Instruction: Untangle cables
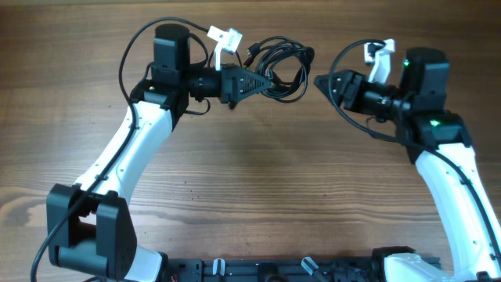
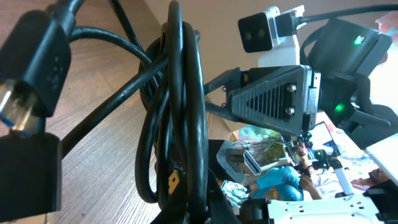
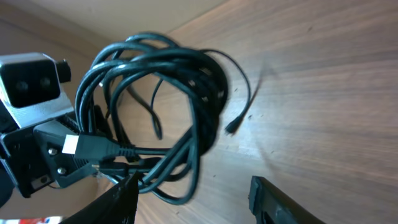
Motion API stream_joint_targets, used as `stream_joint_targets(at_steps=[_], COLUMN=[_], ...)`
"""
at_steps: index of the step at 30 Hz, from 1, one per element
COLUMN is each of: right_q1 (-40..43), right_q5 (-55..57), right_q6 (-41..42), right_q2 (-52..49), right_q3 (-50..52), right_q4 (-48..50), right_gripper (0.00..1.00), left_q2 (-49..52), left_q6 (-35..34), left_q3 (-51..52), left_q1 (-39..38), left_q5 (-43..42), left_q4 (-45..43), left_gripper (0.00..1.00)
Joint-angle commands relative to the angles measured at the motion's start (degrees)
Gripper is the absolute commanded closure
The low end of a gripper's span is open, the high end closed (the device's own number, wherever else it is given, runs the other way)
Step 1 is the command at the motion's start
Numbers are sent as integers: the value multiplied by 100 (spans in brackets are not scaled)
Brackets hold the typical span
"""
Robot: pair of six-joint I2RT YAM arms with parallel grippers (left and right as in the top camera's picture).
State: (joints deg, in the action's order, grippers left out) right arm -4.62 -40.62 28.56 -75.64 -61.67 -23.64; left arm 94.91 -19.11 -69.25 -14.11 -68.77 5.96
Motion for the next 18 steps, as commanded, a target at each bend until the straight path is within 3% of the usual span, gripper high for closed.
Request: stream_joint_targets(at_steps=[1,6,10,16,18], right_q1=[-245,-326,-326,-323,-323], right_q5=[74,170,201,201,201], right_q6=[361,358,407,446,446], right_q2=[-332,-597,-846,-846,-822], right_q3=[-85,-85,-85,-85,-85], right_q4=[254,339,350,411,389], right_gripper=[46,55,72,96,96], left_q2=[-42,-42,-42,-42,-42], left_q6=[219,216,216,197,190], left_q3=[-13,-13,-13,-13,-13], left_q1=[-160,-181,-179,-181,-181], left_q5=[107,140,168,1082,1392], left_q4=[-59,-57,-55,293,492], left_gripper=[96,96,96,96,96])
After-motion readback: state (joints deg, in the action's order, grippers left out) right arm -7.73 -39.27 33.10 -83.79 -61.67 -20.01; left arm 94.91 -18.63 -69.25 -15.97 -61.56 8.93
